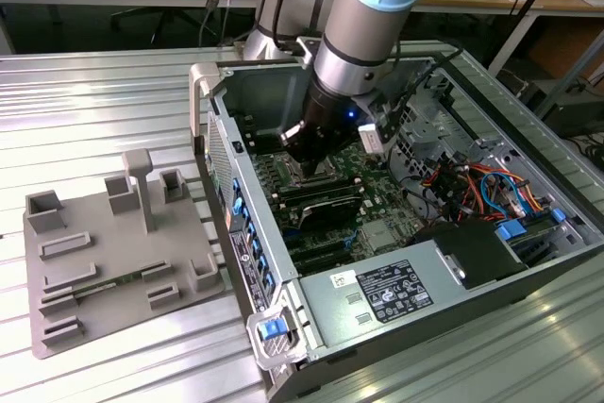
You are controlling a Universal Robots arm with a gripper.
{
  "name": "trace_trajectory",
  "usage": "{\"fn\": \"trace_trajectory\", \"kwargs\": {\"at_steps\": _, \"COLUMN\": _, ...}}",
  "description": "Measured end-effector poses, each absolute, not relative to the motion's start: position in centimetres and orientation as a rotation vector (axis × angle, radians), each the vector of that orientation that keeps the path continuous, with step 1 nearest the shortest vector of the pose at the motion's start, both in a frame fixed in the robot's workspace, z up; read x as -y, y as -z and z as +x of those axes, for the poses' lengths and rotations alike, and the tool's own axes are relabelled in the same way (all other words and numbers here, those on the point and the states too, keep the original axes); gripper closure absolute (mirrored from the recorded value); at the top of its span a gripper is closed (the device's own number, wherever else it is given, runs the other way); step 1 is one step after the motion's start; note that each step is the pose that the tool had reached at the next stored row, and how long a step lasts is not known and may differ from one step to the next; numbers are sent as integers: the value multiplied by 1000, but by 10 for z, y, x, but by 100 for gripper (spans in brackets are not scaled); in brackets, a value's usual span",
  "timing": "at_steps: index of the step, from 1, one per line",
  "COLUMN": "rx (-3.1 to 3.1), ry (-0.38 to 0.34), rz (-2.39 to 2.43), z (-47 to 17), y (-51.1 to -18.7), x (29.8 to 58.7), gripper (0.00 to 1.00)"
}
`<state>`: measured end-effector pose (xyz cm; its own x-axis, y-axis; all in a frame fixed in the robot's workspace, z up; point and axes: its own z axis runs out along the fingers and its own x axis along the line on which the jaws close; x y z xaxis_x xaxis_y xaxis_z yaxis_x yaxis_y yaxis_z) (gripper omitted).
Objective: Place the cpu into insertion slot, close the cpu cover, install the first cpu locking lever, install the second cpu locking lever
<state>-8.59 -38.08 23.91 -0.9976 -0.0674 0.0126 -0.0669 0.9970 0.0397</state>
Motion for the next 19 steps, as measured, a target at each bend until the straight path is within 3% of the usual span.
{"fn": "trace_trajectory", "kwargs": {"at_steps": 7, "rx": 3125, "ry": 61, "rz": 105, "z": -91, "y": -232, "x": 381, "gripper": 89}}
{"fn": "trace_trajectory", "kwargs": {"at_steps": 10, "rx": 3125, "ry": 56, "rz": 105, "z": -98, "y": -207, "x": 378, "gripper": 89}}
{"fn": "trace_trajectory", "kwargs": {"at_steps": 19, "rx": 3125, "ry": 62, "rz": 113, "z": -101, "y": -206, "x": 374, "gripper": 89}}
